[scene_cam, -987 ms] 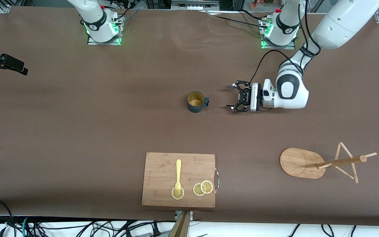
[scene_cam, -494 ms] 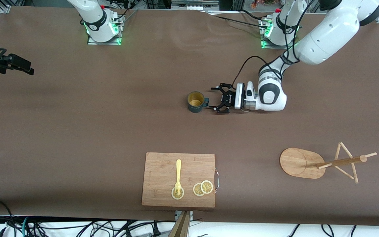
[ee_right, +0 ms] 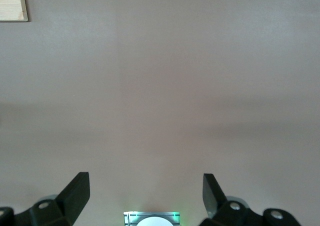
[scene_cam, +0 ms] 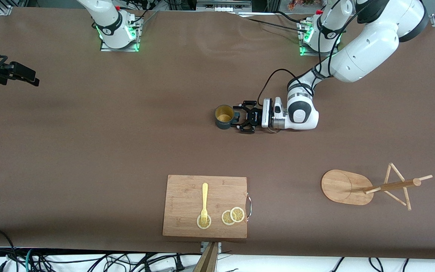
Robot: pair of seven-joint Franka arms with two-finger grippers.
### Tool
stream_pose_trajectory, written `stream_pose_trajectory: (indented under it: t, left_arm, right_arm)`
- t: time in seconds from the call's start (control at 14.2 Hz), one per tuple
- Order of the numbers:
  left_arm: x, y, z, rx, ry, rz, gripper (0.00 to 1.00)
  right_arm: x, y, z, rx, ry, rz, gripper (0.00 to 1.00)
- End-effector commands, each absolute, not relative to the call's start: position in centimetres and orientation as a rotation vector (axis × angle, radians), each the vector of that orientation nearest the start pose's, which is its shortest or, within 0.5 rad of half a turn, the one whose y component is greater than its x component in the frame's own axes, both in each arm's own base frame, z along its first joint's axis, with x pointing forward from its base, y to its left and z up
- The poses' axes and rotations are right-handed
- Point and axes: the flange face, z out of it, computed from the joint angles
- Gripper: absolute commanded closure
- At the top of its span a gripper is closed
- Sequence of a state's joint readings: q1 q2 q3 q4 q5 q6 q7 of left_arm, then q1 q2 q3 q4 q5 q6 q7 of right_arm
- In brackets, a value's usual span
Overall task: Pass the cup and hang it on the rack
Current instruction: 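Move the left gripper to the mug handle and grasp it, then lift the mug by the handle with the left gripper toward the rack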
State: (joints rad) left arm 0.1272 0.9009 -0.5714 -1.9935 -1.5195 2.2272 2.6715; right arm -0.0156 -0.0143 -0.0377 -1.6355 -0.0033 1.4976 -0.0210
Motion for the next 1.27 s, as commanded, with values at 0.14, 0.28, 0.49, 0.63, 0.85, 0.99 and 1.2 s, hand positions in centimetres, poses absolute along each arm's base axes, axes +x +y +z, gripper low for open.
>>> stream_pose_trajectory:
  t: [0.14, 0.28, 0.49, 0.63, 0.85, 0.99, 1.2]
  left_arm:
    - [48.2, -28.7, 6.7, 1.37, -1.286, 0.998, 1.0]
    - [48.4, -28.3, 6.7, 1.378, -1.276, 1.0, 1.0]
    - [48.6, -27.2, 6.8, 1.393, -1.261, 1.009, 1.0]
    - [49.8, -23.9, 8.5, 1.431, -1.253, 1.044, 1.0]
    - [51.9, -16.2, 13.8, 1.583, -1.135, 0.997, 1.0]
    - [52.7, -11.0, 16.6, 1.666, -1.002, 0.937, 1.0]
    - [53.2, -5.4, 19.0, 1.693, -0.801, 0.804, 1.0]
  right_arm:
    - [53.7, -3.1, 60.1, -3.12, 0.035, 0.188, 0.0]
    - [53.7, -3.1, 60.1, -3.12, 0.035, 0.188, 0.0]
    - [53.7, -3.1, 60.2, -3.12, 0.035, 0.186, 0.0]
    - [53.7, -3.1, 60.1, -3.12, 0.033, 0.188, 0.0]
    - [53.7, -3.2, 60.1, -3.12, 0.038, 0.188, 0.0]
    - [53.7, -3.2, 60.1, -3.12, 0.038, 0.191, 0.0]
    - [53.7, -3.2, 60.1, -3.12, 0.038, 0.188, 0.0]
